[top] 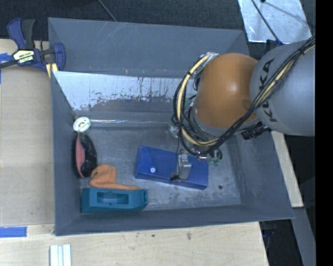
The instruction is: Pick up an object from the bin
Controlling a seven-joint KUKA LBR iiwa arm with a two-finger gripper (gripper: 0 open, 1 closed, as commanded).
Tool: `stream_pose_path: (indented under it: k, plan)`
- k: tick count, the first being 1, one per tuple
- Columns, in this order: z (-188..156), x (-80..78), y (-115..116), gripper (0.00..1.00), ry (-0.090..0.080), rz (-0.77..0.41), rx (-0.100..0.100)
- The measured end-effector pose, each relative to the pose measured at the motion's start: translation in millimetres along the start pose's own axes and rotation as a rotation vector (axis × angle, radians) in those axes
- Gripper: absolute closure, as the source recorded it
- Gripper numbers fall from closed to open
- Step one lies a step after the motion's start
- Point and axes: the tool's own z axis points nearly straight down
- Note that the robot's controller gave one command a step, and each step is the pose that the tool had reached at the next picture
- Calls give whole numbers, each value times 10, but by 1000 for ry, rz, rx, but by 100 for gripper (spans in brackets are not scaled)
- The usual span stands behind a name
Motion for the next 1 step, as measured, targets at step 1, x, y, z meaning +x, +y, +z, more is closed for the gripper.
stream_pose_path:
  k: [1]
  plan:
    - [-44,-18,-2,0,-8,1,0]
